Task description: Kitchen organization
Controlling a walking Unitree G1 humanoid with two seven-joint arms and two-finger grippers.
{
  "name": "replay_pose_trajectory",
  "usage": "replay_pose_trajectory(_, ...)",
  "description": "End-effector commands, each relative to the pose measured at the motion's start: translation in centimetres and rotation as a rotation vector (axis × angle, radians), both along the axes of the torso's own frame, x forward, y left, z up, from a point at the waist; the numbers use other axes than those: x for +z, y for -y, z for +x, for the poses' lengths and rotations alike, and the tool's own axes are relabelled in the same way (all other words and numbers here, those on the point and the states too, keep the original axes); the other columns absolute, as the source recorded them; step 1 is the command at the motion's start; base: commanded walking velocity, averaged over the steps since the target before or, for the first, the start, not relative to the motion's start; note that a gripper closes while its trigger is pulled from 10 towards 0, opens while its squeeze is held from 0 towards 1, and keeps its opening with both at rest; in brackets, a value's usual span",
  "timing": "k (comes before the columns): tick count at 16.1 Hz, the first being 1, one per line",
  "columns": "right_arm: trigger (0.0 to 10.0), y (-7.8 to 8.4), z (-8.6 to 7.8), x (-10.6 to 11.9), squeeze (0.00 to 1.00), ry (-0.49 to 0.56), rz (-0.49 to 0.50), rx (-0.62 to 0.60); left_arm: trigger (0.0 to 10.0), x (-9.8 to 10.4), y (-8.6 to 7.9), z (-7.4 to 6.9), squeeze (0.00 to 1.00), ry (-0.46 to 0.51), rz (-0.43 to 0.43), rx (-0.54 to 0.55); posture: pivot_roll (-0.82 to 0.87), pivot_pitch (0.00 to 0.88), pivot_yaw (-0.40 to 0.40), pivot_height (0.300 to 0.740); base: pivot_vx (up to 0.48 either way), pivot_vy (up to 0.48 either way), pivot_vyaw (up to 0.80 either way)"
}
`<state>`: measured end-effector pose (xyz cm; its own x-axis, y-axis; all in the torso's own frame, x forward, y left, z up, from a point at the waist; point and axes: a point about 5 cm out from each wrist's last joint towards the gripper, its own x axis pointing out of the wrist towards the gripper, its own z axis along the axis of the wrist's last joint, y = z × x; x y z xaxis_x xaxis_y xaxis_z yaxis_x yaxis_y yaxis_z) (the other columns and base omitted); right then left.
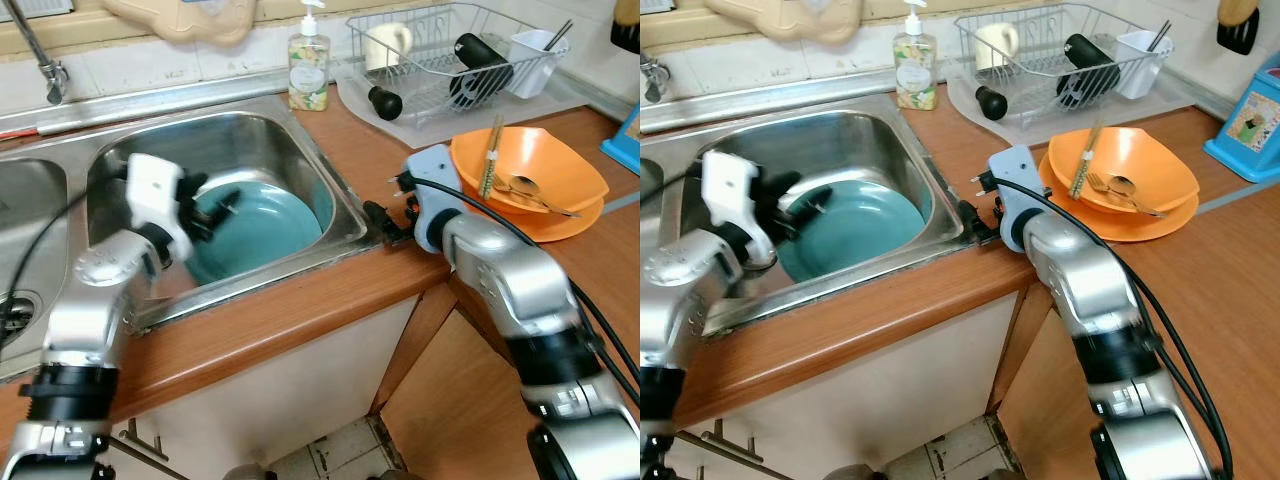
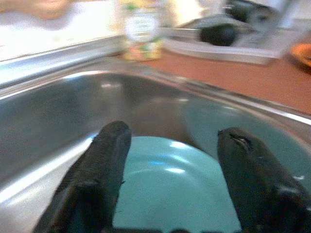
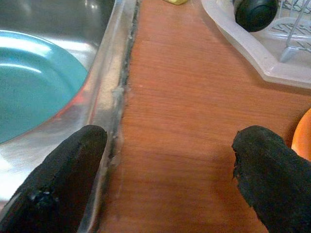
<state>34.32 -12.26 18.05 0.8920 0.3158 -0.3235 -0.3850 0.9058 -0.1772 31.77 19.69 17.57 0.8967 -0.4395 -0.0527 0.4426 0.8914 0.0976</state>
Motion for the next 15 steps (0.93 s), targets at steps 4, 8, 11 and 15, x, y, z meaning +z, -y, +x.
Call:
replay_pose_trajectory(4, 10.0, 0.7, 1.8, -0.2, 0.0, 0.026, -0.064, -0.069, 10.0, -1.0, 2.5, -2.5, 0.0, -0.076, 0.028, -0.271, -0.1, 0.0, 0.013, 0.74, 0.0, 0.0, 0.0)
replay_pose_trajectory(8, 10.0, 2.1, 2.7, -0.8, 0.0, 0.011, -0.059, -0.163, 10.0, -1.5, 3.0, -3.2, 0.0, -0.108, 0.031, -0.329, -0.1, 0.0, 0.007, 0.74, 0.0, 0.0, 0.0)
replay_pose_trajectory(11, 10.0, 2.9, 3.2, -1.3, 0.0, -0.029, -0.052, -0.192, 10.0, -1.6, 3.1, -3.4, 0.0, -0.12, 0.045, -0.356, -0.1, 0.0, 0.007, 0.74, 0.0, 0.0, 0.0)
replay_pose_trajectory(15, 10.0, 2.9, 3.4, -1.6, 0.0, -0.127, -0.005, -0.17, 10.0, -1.7, 3.1, -3.6, 0.0, -0.128, 0.052, -0.367, -0.1, 0.0, 0.007, 0.74, 0.0, 0.0, 0.0)
